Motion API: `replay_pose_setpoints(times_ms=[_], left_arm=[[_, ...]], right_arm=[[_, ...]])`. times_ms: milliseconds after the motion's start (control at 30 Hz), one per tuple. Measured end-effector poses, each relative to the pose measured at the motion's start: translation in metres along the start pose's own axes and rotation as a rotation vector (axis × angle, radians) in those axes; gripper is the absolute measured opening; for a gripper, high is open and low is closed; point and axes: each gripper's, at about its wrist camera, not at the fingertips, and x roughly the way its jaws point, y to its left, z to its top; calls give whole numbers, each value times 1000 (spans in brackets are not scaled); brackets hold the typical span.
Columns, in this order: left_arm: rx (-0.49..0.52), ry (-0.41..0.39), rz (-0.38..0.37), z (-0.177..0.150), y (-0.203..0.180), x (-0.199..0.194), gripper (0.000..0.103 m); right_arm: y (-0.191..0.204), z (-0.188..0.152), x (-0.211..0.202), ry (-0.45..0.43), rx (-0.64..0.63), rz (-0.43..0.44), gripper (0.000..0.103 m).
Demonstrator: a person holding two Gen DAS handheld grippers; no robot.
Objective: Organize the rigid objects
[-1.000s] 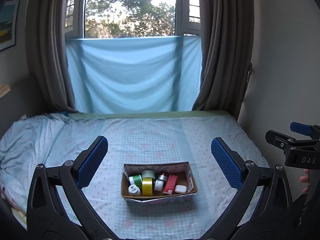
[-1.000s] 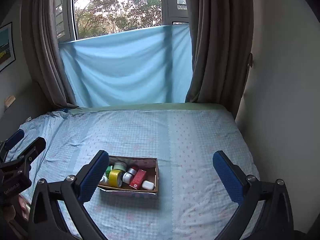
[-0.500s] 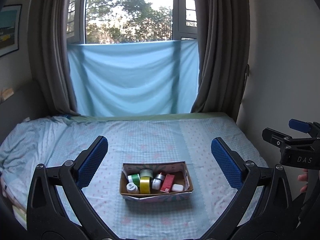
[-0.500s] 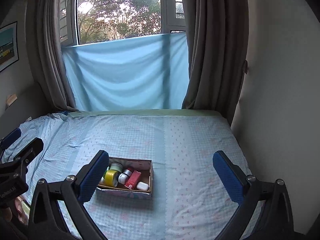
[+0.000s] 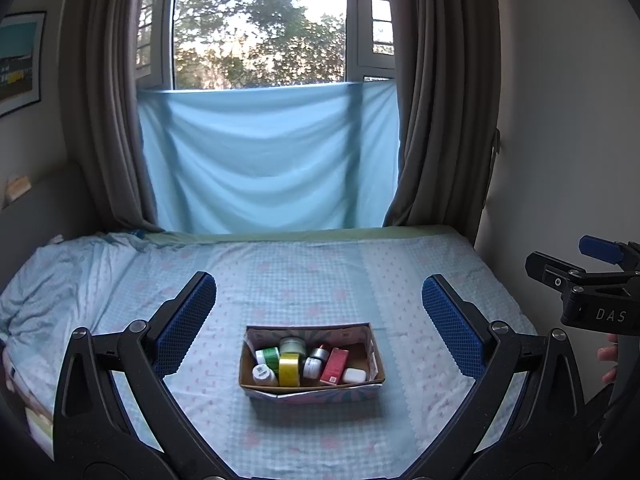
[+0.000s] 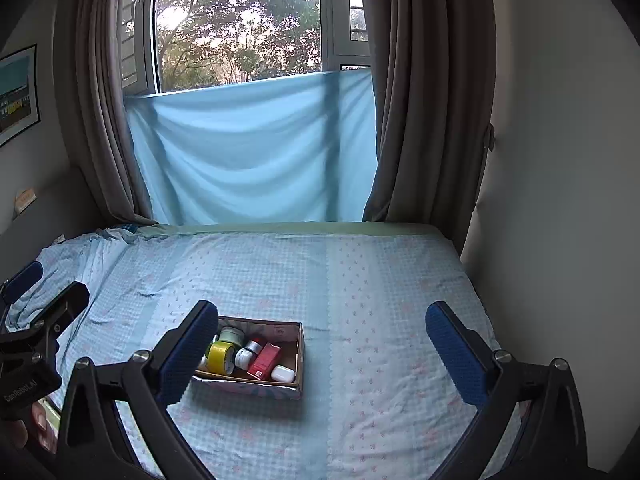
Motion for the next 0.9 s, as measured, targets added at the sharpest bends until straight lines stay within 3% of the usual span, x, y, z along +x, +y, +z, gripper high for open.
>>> replay_pose_setpoints(times_ms=[900], left_arm=[[6, -28, 26, -3, -3, -6, 103]], right_arm=[[-4, 0, 2, -2, 3, -6, 103]])
